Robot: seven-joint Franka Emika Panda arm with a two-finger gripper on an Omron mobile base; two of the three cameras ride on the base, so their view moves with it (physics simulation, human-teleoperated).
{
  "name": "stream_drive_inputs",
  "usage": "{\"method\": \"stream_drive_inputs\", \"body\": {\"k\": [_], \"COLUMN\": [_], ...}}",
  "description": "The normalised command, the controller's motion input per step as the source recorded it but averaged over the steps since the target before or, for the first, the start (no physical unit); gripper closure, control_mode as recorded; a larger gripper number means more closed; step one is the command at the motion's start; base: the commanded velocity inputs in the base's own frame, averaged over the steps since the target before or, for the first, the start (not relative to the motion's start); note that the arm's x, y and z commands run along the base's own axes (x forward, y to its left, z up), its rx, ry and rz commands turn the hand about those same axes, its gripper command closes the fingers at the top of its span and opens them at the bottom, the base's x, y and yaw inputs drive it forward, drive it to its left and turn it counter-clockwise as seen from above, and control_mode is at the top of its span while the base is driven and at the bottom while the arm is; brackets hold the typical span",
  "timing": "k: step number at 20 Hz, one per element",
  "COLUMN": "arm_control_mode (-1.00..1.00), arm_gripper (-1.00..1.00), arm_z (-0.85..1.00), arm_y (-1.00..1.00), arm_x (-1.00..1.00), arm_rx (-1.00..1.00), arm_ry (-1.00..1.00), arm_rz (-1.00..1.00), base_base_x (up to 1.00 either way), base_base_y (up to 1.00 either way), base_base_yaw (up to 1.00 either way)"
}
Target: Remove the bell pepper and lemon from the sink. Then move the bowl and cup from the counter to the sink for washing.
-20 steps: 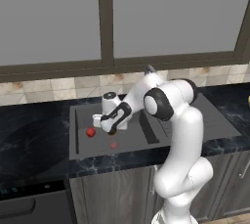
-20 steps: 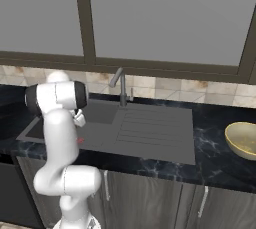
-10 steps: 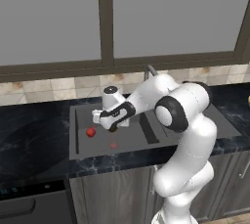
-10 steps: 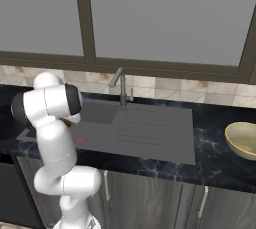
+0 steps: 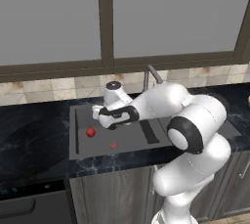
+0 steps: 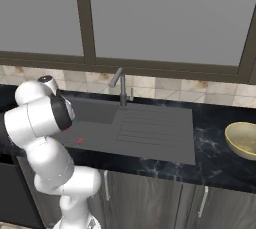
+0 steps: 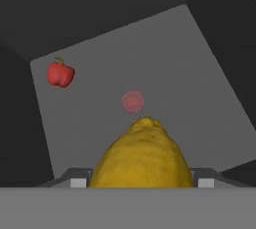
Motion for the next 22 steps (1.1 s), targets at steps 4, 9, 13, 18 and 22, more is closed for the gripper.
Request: {"method": "stream_drive_inputs", "body": {"k": [4, 9, 13, 18, 22], "arm_control_mode": [-1.00, -1.00, -1.00, -1.00, -1.00], "arm_gripper": [1.00, 1.00, 1.00, 1.00, 1.00], "arm_z": [0.33, 0.20, 0.17, 0.24, 0.27], "arm_y": [0.04, 0.13, 0.24, 0.32, 0.36], "arm_x": [-0.51, -0.38, -0.34, -0.25, -0.14], "arm_rx": [0.14, 0.12, 0.07, 0.00, 0.00], "arm_ry": [-0.10, -0.09, -0.10, -0.03, 0.00], "arm_rz": [-0.01, 0.00, 0.00, 0.00, 0.00], "base_base_x": [0.00, 0.00, 0.00, 0.00, 0.00], "base_base_y": [0.00, 0.00, 0.00, 0.00, 0.00], "base_base_yaw": [0.00, 0.00, 0.00, 0.00, 0.00]}}
